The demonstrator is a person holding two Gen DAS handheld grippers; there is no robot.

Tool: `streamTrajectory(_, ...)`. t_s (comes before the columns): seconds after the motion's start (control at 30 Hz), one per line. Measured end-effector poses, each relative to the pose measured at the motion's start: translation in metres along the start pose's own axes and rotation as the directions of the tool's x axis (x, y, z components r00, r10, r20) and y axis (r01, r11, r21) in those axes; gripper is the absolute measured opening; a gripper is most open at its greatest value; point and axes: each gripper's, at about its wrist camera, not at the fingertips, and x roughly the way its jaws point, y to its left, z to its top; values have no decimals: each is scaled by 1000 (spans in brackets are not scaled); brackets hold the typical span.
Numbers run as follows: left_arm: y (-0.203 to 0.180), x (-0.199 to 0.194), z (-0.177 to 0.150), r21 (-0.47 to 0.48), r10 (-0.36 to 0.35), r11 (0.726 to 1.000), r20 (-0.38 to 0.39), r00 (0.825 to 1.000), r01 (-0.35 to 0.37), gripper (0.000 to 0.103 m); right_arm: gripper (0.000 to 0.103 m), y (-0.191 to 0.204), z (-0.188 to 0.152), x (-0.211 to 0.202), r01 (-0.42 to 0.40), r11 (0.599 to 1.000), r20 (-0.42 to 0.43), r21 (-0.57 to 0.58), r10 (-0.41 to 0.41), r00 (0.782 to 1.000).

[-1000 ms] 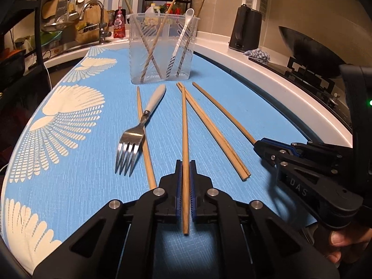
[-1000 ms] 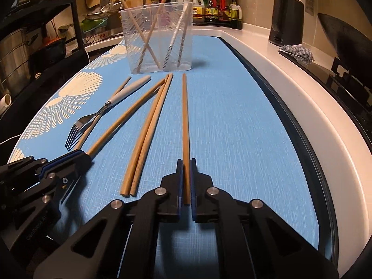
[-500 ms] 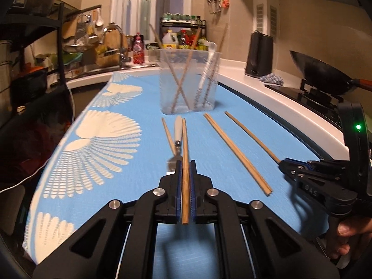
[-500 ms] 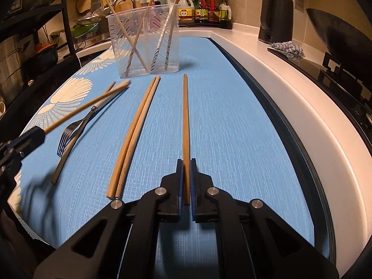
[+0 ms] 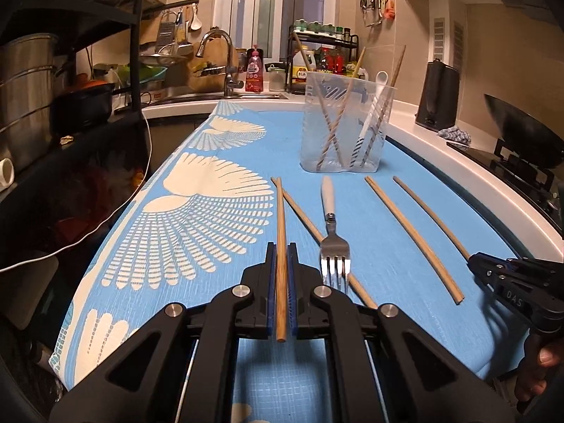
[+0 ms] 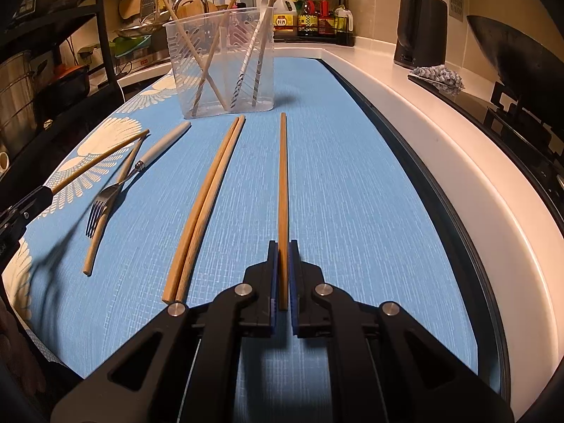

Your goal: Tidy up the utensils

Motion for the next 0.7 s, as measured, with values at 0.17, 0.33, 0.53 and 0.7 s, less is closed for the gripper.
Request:
streamTrajectory(0.17, 10, 10, -3, -16, 20, 1000, -53, 998, -21, 6, 6, 0, 0, 0, -4, 1000, 4, -2, 5, 1000)
streamTrajectory(0.33, 23, 20, -8, -51, 39, 998, -110, 993, -44, 6, 6, 0, -1, 0, -12, 1000, 22, -1, 12, 1000)
streamTrajectory(0.53, 23, 23, -14, -43, 39, 998, -139, 990, -45, 6, 6, 1, -3, 0, -24, 1000, 39, -8, 24, 999)
streamTrajectory(0.7, 22, 22, -17, -31, 50, 998, -135, 990, -55, 7, 6, 1, -3, 0, -30, 1000, 37, -8, 30, 999)
